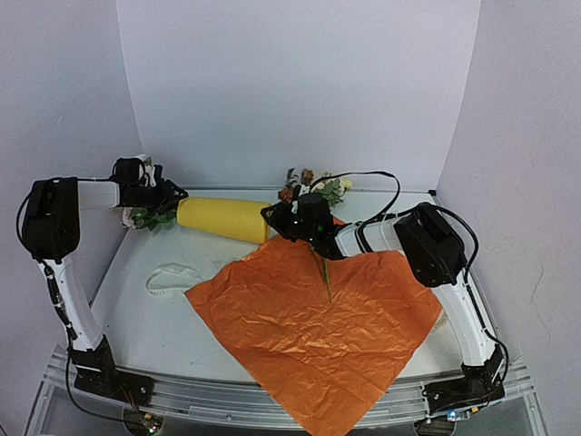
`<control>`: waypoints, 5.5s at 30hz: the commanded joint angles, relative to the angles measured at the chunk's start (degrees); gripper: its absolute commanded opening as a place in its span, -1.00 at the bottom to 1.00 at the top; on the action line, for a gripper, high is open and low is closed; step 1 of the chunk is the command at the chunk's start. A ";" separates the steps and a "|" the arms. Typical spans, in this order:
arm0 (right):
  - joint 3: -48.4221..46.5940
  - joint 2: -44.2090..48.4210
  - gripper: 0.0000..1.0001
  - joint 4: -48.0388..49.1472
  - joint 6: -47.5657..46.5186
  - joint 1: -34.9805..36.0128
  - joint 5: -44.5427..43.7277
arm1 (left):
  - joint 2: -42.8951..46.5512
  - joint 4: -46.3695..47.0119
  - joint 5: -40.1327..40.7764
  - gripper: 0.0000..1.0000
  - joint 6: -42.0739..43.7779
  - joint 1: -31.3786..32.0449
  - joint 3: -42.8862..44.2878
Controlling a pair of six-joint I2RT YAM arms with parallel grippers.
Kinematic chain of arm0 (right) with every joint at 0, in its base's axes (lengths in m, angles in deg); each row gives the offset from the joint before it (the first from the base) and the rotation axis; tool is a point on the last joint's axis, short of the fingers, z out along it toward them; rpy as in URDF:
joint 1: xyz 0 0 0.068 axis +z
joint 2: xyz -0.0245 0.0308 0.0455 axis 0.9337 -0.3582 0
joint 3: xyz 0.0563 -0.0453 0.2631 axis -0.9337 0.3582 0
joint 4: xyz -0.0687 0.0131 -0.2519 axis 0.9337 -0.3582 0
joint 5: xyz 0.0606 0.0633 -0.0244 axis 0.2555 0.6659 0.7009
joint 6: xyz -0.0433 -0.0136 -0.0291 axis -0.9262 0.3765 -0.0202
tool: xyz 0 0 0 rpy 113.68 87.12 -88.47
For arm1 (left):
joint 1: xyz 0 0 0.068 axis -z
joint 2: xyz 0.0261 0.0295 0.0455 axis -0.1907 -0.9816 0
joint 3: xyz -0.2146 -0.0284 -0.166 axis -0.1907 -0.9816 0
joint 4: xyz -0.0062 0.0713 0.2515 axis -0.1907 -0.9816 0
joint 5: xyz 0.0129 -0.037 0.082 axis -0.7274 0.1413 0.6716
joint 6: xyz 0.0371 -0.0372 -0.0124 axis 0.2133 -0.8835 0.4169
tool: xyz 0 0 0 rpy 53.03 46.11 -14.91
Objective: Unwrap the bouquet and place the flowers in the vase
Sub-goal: Adjust the vase at the center of the board.
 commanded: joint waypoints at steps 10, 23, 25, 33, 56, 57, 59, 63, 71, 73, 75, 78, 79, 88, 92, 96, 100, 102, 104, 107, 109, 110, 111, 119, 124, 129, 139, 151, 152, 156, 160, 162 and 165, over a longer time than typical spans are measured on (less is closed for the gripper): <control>3.46 2.84 -0.21 6.17 2.90 0.51 10.99 | 6.51 9.16 -16.16 -0.12 -8.80 9.95 3.69; 6.12 3.42 -0.21 6.28 4.16 -0.37 12.76 | 6.81 13.80 -15.89 -0.16 -14.20 10.42 3.86; 6.17 3.38 -0.20 6.45 4.17 -0.39 12.78 | 7.17 13.74 -16.20 -0.16 -14.70 10.56 4.45; 6.79 2.89 -0.21 7.44 4.52 -0.83 13.81 | 7.57 13.74 -16.82 -0.15 -15.98 12.58 4.85; 11.40 2.72 -0.20 12.17 4.43 -2.52 15.68 | 2.29 12.40 -16.60 -0.17 -20.48 21.25 14.05; 11.62 2.66 -0.20 12.52 4.43 -2.77 15.84 | 2.11 12.30 -16.42 -0.18 -20.45 21.62 13.88; 11.91 2.53 -0.19 13.17 4.07 -3.09 16.14 | 1.62 12.11 -15.97 -0.17 -20.44 22.73 13.76; 11.67 2.49 -0.17 13.47 3.23 -3.51 16.17 | -0.35 11.40 -15.44 -0.17 -20.35 25.20 15.35; 14.24 4.22 -0.16 14.31 2.16 -4.19 15.85 | -5.08 8.82 -13.75 -0.18 -20.07 29.70 21.38; 15.87 5.36 -0.16 14.70 2.10 -4.70 15.46 | -6.23 7.29 -13.28 -0.18 -19.39 30.44 23.64; 17.53 6.27 -0.16 15.26 1.85 -5.13 14.94 | -6.76 6.49 -12.73 -0.18 -19.21 30.77 24.65; 19.79 7.91 -0.16 15.69 1.15 -5.84 14.54 | -6.51 5.53 -11.56 -0.18 -18.19 30.79 25.53; 20.37 8.50 -0.16 15.76 0.86 -5.96 14.16 | -6.35 5.37 -11.20 -0.18 -18.00 30.83 25.38; 27.43 14.46 -0.04 11.13 -0.32 -7.43 10.61 | -0.48 4.53 -7.70 -0.13 -13.98 31.26 16.68; 30.15 17.90 0.06 10.41 -1.64 -7.43 8.51 | 2.11 4.52 -6.19 -0.10 -13.20 31.38 13.84; 31.51 21.42 0.14 8.41 -4.19 -7.51 5.57 | 4.61 4.52 -4.75 -0.07 -12.73 32.77 11.14; 31.13 22.59 0.21 7.83 -5.53 -7.77 5.11 | 5.51 4.52 -3.39 0.01 -12.29 34.66 10.33; 30.53 22.96 0.24 7.34 -6.26 -7.82 4.89 | 5.07 4.52 -3.20 0.01 -12.50 35.02 10.77; 30.27 24.04 0.30 7.05 -7.18 -7.86 4.51 | 4.86 4.52 -2.78 0.01 -12.53 35.86 11.34; 30.39 26.01 0.33 6.12 -9.32 -8.07 2.87 | 5.00 4.52 -0.98 0.03 -12.82 37.54 11.98; 30.70 27.02 0.36 5.69 -10.02 -8.48 2.25 | 5.83 4.52 1.15 0.05 -13.40 38.23 11.52; 30.92 27.40 0.37 5.67 -10.15 -8.61 2.15 | 6.28 4.52 2.22 0.06 -13.47 38.52 11.13; 31.16 27.88 0.37 5.60 -10.29 -8.86 2.07 | 6.71 4.52 3.51 0.08 -13.70 38.86 10.81; 30.68 29.74 0.48 5.58 -13.37 -9.91 1.27 | 9.52 4.52 8.17 0.12 -14.11 42.10 7.20; 27.46 29.62 0.69 5.36 -17.04 -10.41 1.67 | 10.35 4.52 9.78 0.16 -14.20 44.05 5.40; 23.46 28.74 0.97 5.19 -18.80 -10.41 5.79 | 10.74 4.52 10.50 0.17 -13.96 44.51 4.71; 10.19 22.64 0.97 1.98 -20.06 -10.41 13.13 | 10.30 4.52 10.08 0.17 -13.59 44.50 4.93; -11.17 10.76 0.60 -13.25 -19.72 -9.89 8.16 | 9.37 4.52 9.14 0.17 -13.50 44.50 4.88; -12.15 10.21 0.58 -13.74 -19.66 -9.81 7.96 | 9.37 4.52 9.04 0.17 -13.50 44.54 4.84; -15.64 8.76 0.55 -16.96 -19.46 -9.52 6.61 | 9.00 4.52 8.58 0.17 -13.50 44.50 4.71; -17.45 8.09 0.49 -20.19 -19.72 -8.78 5.63 | 9.03 4.52 8.28 0.17 -13.37 44.50 3.87; -17.39 7.93 0.47 -20.55 -19.79 -8.60 5.71 | 9.07 4.52 8.27 0.17 -13.33 44.50 3.42; -17.57 7.62 0.44 -21.39 -19.78 -8.48 5.26 | 9.01 4.52 8.32 0.18 -13.20 44.48 2.88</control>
